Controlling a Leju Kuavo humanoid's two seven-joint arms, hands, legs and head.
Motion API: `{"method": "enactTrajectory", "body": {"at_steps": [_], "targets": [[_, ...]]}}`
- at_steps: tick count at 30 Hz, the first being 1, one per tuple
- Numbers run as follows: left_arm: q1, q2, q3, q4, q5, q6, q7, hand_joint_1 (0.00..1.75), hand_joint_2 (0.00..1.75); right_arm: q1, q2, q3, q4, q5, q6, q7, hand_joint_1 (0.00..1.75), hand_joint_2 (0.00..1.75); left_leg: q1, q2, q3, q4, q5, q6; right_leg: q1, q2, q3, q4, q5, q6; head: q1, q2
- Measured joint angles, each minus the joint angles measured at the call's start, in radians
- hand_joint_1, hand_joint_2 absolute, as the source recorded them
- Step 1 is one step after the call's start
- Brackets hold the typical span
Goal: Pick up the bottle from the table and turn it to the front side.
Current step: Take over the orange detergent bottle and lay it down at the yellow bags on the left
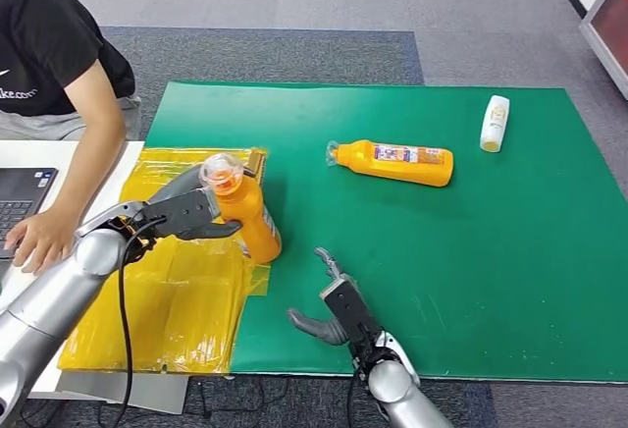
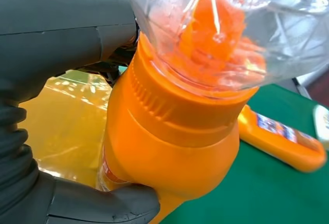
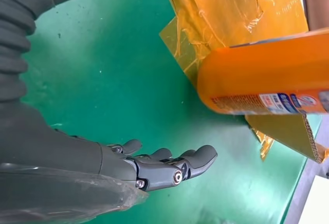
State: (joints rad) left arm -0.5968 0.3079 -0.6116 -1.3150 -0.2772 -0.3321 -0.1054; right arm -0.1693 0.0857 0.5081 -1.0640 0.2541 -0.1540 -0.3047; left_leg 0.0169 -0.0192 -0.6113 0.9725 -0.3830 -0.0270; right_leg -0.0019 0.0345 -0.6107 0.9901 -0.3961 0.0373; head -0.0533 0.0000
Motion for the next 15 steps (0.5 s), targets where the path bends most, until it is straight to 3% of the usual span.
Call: {"method": "enactTrajectory", "body": {"at_steps": [6,15], "targets": [[-0.078,0.038,-0.022,-0.012,0.095,-0.128,0.038,1.75,1.75,0.0,0.004,-0.003,0.012,0.002,0.011,-0.005,0.0,1.75,0.001,0.0,-0.001,0.0,0.0,-0.001,0.0,0.0,-0.003,0.0,0.001,-0.001,0.0,0.0],[-0.338,0.141,-0.15,-0.013,0.318,-0.324,0.157,1.75,1.75,-0.001,0.005,-0.004,0.034,0.002,0.023,-0.017,0.0,1.75,0.001,0.0,-0.004,0.0,0.002,-0.002,0.0,0.0,-0.005,0.002,0.001,-0.002,0.0,0.0]]}}
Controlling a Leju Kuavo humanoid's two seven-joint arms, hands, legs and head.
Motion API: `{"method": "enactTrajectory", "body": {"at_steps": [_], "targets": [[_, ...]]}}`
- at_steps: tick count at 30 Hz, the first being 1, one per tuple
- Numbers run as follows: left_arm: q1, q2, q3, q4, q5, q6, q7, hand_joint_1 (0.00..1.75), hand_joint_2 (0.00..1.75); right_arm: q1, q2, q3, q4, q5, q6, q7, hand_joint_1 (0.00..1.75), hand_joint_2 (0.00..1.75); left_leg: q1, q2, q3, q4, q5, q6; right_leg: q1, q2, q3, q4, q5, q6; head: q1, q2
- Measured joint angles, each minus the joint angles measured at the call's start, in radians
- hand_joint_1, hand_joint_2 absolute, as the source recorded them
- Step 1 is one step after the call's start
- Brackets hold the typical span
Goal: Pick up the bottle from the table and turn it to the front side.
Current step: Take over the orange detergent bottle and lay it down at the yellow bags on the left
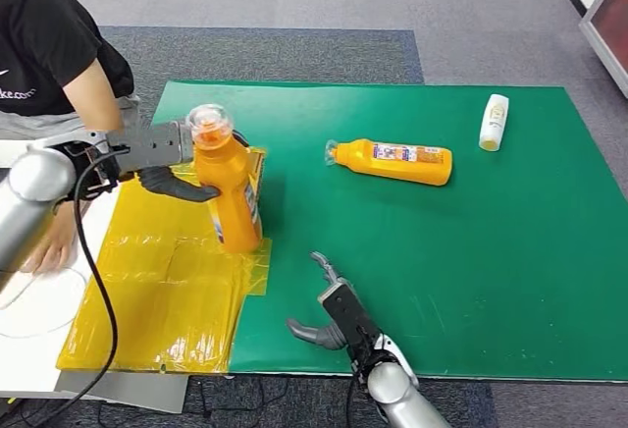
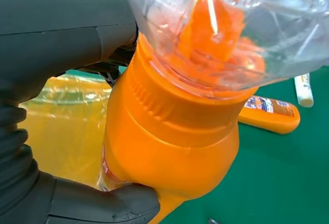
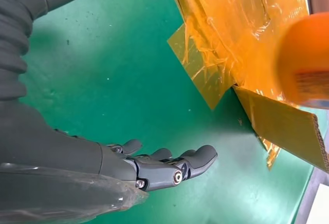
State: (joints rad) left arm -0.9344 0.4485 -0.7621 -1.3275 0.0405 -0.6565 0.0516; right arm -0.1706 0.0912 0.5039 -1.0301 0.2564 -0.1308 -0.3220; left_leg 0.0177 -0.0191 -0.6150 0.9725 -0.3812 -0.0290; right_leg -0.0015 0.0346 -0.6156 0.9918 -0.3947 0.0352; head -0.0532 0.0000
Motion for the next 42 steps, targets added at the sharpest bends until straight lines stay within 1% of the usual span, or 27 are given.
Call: {"method": "enactTrajectory", "body": {"at_steps": [3,6,11,22,27,32,35,38,42], "targets": [[-0.074,0.039,-0.07,0.0,0.06,-0.018,0.023,1.75,1.75,0.0,0.0,0.0,0.006,-0.001,0.003,0.0,0.0,1.75,0.0,0.0,0.0,0.0,0.0,0.0,0.0,0.0,0.0,0.0,0.0,0.0,0.0,0.0],[-0.131,0.078,-0.136,0.0,0.12,-0.031,0.04,1.75,1.75,0.0,0.0,0.0,0.012,-0.001,0.005,0.001,0.0,1.75,0.0,0.0,0.0,0.0,0.0,0.0,0.0,0.0,0.0,0.0,0.0,0.0,0.0,0.0],[-0.188,0.128,-0.225,-0.002,0.153,-0.057,0.055,1.75,1.75,0.0,0.0,0.0,0.02,-0.001,0.012,0.001,0.0,1.75,0.0,0.0,0.0,0.0,0.0,0.0,0.0,0.0,0.0,0.0,0.0,0.0,0.0,0.0],[-0.214,0.195,-0.358,-0.003,0.165,-0.073,0.053,1.75,1.75,-0.002,0.004,0.001,0.037,-0.001,0.014,0.001,0.0,1.75,0.0,0.0,-0.001,0.0,0.0,0.0,0.0,0.0,0.0,0.0,0.0,0.0,0.0,0.0],[-0.214,0.214,-0.42,-0.002,0.137,-0.07,0.035,1.75,1.75,-0.008,0.008,0.003,0.047,-0.001,0.02,0.001,0.0,1.75,0.0,0.0,-0.001,0.0,0.0,0.0,0.0,0.0,-0.001,0.0,0.0,0.0,0.0,0.0],[-0.212,0.213,-0.483,0.015,0.081,-0.057,0.001,1.75,1.75,-0.019,0.009,0.007,0.056,-0.001,0.026,0.004,0.0,1.75,0.0,0.0,-0.001,0.0,0.0,0.0,0.0,0.0,-0.001,0.0,0.0,0.0,0.0,0.0],[-0.205,0.197,-0.519,0.046,0.007,-0.035,-0.036,1.75,1.75,-0.023,0.01,0.012,0.058,-0.001,0.03,0.007,0.0,1.75,0.0,0.0,-0.001,0.0,0.0,0.0,0.0,0.0,-0.001,0.0,0.0,0.0,0.0,0.0],[-0.186,0.163,-0.538,0.095,-0.078,0.018,-0.08,1.75,1.75,-0.026,0.012,0.02,0.06,0.002,0.031,0.011,0.0,1.75,0.0,0.0,-0.001,0.0,0.0,0.0,0.0,-0.001,0.0,0.0,0.0,0.0,0.0,0.0],[-0.134,0.085,-0.536,0.176,-0.213,0.128,-0.133,1.75,1.75,-0.033,0.016,0.028,0.063,0.012,0.029,0.015,0.0,1.75,-0.001,-0.001,0.002,0.0,0.0,0.0,-0.001,-0.001,0.003,0.0,0.0,0.0,0.0,0.0]]}}
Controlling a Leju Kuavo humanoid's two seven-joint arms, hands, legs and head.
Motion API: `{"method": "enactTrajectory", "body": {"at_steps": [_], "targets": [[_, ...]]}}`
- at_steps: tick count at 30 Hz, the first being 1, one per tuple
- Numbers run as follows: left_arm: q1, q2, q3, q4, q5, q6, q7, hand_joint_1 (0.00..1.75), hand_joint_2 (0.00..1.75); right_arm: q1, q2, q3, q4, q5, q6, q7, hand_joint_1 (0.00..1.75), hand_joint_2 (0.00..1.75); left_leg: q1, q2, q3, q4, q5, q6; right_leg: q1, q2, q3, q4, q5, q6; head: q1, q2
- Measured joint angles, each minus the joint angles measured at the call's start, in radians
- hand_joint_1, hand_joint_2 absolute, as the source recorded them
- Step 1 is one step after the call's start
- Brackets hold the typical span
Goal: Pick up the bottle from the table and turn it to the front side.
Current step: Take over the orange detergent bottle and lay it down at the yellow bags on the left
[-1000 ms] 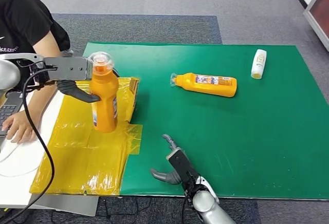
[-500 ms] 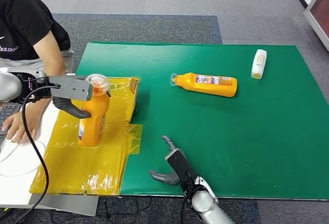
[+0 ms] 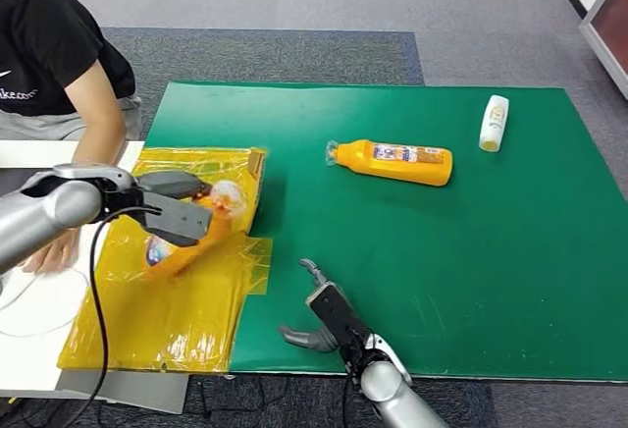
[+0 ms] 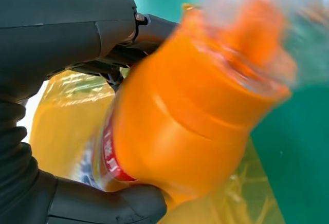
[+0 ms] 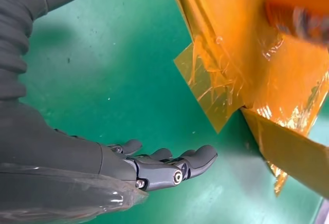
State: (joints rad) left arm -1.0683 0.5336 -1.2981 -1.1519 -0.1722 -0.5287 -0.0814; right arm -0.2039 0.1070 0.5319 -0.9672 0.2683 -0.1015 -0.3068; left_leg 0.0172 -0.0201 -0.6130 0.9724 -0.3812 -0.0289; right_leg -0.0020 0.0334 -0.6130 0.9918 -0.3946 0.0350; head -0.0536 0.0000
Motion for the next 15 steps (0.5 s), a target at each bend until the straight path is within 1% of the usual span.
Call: {"method": "enactTrajectory", "body": {"at_steps": [4,6,10,15], "targets": [[0.081,-0.087,0.019,0.085,-0.145,0.101,-0.036,1.75,1.75,-0.003,0.005,0.001,0.002,0.007,0.0,0.003,0.0,1.75,0.0,0.0,0.001,0.0,0.001,-0.001,0.0,0.0,0.0,0.0,0.001,-0.002,0.0,0.0],[0.119,-0.119,0.027,0.119,-0.206,0.133,-0.046,1.75,1.75,-0.003,0.007,0.001,0.004,0.009,0.001,0.004,0.0,1.75,0.0,0.001,0.001,0.0,0.002,-0.002,0.0,0.0,-0.001,0.0,0.003,-0.002,0.0,0.0],[0.172,-0.16,0.042,0.163,-0.264,0.164,-0.052,1.75,1.75,-0.003,0.008,0.001,0.008,0.013,0.003,0.004,0.0,1.75,0.0,0.001,0.0,0.0,0.004,-0.001,0.001,0.0,-0.002,0.0,0.004,-0.003,0.0,0.0],[0.209,-0.201,0.061,0.195,-0.352,0.21,-0.074,1.75,1.75,-0.004,0.012,0.001,0.015,0.021,0.007,0.004,0.0,1.75,0.0,0.001,-0.001,0.0,0.004,-0.001,0.0,0.0,-0.002,0.0,0.004,-0.002,0.0,0.0]]}}
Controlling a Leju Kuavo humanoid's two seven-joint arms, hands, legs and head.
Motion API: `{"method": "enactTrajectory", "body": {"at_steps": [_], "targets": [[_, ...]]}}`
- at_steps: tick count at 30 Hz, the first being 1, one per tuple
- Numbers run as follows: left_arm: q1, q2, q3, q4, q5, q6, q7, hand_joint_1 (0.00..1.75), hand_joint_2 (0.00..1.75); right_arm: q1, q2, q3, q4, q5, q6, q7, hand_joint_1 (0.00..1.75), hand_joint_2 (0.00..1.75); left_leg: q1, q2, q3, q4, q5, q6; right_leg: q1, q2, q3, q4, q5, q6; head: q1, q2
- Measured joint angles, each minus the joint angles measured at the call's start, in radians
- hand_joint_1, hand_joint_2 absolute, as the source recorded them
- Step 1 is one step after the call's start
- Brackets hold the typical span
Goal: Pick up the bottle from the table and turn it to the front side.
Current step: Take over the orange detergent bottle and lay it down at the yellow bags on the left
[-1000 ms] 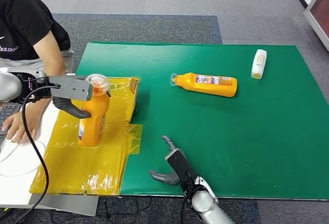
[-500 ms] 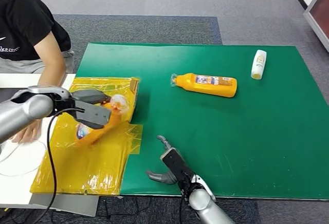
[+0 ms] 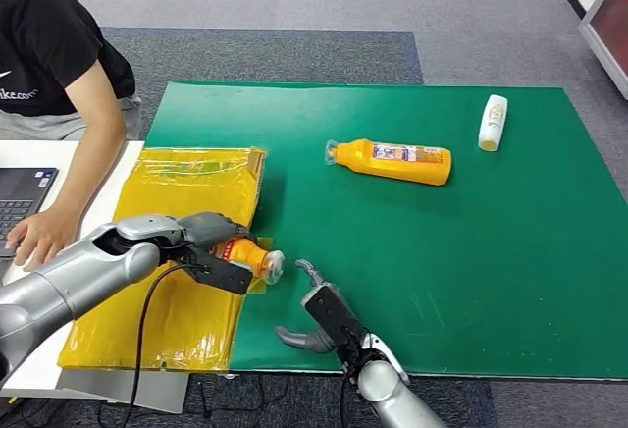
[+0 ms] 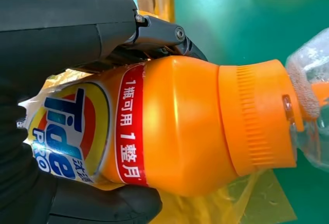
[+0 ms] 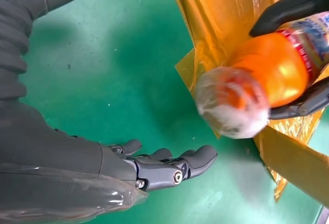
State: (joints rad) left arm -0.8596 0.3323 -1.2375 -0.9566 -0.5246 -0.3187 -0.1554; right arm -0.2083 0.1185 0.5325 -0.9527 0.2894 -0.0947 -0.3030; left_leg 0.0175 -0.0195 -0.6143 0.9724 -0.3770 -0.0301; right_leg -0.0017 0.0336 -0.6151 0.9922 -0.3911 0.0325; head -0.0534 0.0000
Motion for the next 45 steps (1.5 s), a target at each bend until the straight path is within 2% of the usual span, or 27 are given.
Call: {"method": "enactTrajectory", "body": {"at_steps": [1,2,5,6,7,8,9,11,12,17,22,31,35,38,42,45], "targets": [[0.008,-0.01,0.006,0.006,-0.012,0.004,-0.003,1.72,1.75,-0.001,0.002,0.0,0.001,0.002,0.001,0.0,0.0,1.75,0.0,0.0,0.0,0.0,0.0,0.0,0.0,0.0,0.0,0.0,0.0,0.0,0.0,0.0],[0.017,-0.019,0.012,0.012,-0.021,0.005,-0.004,1.61,1.75,-0.002,0.003,0.0,0.003,0.003,0.001,0.0,0.0,1.75,0.0,0.0,-0.001,0.0,0.0,0.0,0.0,0.0,0.0,0.0,0.0,0.0,0.0,0.0],[0.043,-0.049,0.029,0.025,-0.052,0.024,0.0,0.49,1.75,-0.006,0.008,0.0,0.007,0.008,-0.001,0.0,0.0,1.75,0.0,0.0,-0.001,0.0,0.0,0.0,0.0,0.0,-0.001,0.0,0.0,0.0,0.0,0.0],[0.053,-0.06,0.036,0.03,-0.067,0.042,0.004,0.34,1.75,-0.007,0.01,0.0,0.009,0.01,-0.002,0.0,0.0,1.75,0.0,0.0,-0.002,0.0,0.0,0.0,0.0,0.0,-0.001,0.0,0.0,0.0,0.0,0.0],[0.062,-0.069,0.045,0.034,-0.084,0.064,0.008,0.46,1.75,-0.007,0.011,0.0,0.011,0.012,-0.002,-0.001,0.0,1.75,0.0,0.0,-0.002,0.0,0.0,0.0,0.0,0.0,-0.001,0.0,0.0,0.0,0.0,0.0],[0.069,-0.08,0.055,0.038,-0.1,0.087,0.011,0.51,1.75,-0.008,0.012,0.0,0.012,0.014,-0.003,-0.001,0.0,1.75,0.0,0.0,-0.002,0.0,0.0,0.0,0.0,0.0,-0.002,0.0,0.0,0.0,0.0,0.0],[0.077,-0.09,0.067,0.042,-0.116,0.112,0.014,0.46,1.75,-0.008,0.013,0.0,0.013,0.015,-0.003,-0.002,0.0,1.75,0.0,0.0,-0.002,0.0,0.0,0.0,0.0,-0.001,-0.002,0.0,0.0,0.0,0.0,0.0],[0.09,-0.111,0.097,0.048,-0.143,0.167,0.022,0.16,1.75,-0.009,0.015,0.0,0.014,0.016,-0.003,-0.005,0.0,1.75,0.0,0.0,-0.002,0.0,0.0,0.0,0.0,-0.001,-0.002,0.0,0.0,0.0,0.0,0.0],[0.098,-0.124,0.117,0.051,-0.153,0.196,0.027,0.09,1.75,-0.01,0.015,0.0,0.014,0.016,-0.002,-0.006,0.0,1.75,0.0,0.0,-0.002,0.0,0.0,0.0,0.0,-0.001,-0.002,0.0,0.0,0.0,0.0,0.0],[0.129,-0.195,0.244,0.055,-0.175,0.279,0.05,0.03,1.75,-0.011,0.015,0.003,0.015,0.014,0.002,-0.009,0.0,1.75,0.0,0.0,-0.002,0.0,0.0,0.0,0.0,-0.001,-0.002,0.0,0.0,0.0,0.0,0.0],[0.139,-0.246,0.348,0.062,-0.192,0.292,0.071,0.04,1.75,-0.006,0.015,0.011,0.015,0.007,-0.004,-0.012,0.0,1.75,0.0,0.0,-0.002,0.0,0.0,0.0,0.0,-0.001,-0.002,0.0,0.0,0.0,0.0,0.0],[0.141,-0.296,0.469,0.098,-0.206,0.335,0.08,0.0,1.75,0.002,0.015,0.024,0.015,-0.003,-0.018,-0.017,0.0,1.75,0.0,0.0,-0.002,0.0,0.0,0.0,0.0,-0.001,-0.002,0.0,0.0,0.0,0.0,0.0],[0.151,-0.309,0.508,0.091,-0.185,0.357,0.051,0.0,1.75,0.005,0.015,0.024,0.015,-0.006,-0.029,-0.018,0.0,1.75,0.0,0.0,-0.002,0.0,0.0,0.0,0.0,-0.001,-0.002,0.0,0.0,0.0,0.0,0.0],[0.176,-0.312,0.54,0.03,-0.141,0.394,0.016,0.0,1.75,0.014,0.014,0.025,0.015,-0.011,-0.045,-0.019,0.0,1.75,0.0,0.0,-0.003,0.0,0.0,0.0,0.0,-0.001,-0.002,0.0,0.0,0.0,0.0,0.0],[0.239,-0.305,0.613,-0.142,-0.031,0.505,-0.038,0.0,1.75,0.03,0.009,0.025,0.015,-0.023,-0.079,-0.027,0.0,1.75,0.0,0.0,-0.003,0.0,-0.001,0.001,0.0,-0.001,-0.003,0.0,0.0,0.0,0.0,0.0],[0.309,-0.297,0.683,-0.286,0.121,0.595,-0.137,0.0,1.75,0.04,0.002,0.024,0.015,-0.033,-0.101,-0.029,0.0,1.75,0.0,0.0,-0.004,0.0,-0.001,0.001,0.0,0.0,-0.004,0.0,0.0,0.0,0.0,0.0]]}}
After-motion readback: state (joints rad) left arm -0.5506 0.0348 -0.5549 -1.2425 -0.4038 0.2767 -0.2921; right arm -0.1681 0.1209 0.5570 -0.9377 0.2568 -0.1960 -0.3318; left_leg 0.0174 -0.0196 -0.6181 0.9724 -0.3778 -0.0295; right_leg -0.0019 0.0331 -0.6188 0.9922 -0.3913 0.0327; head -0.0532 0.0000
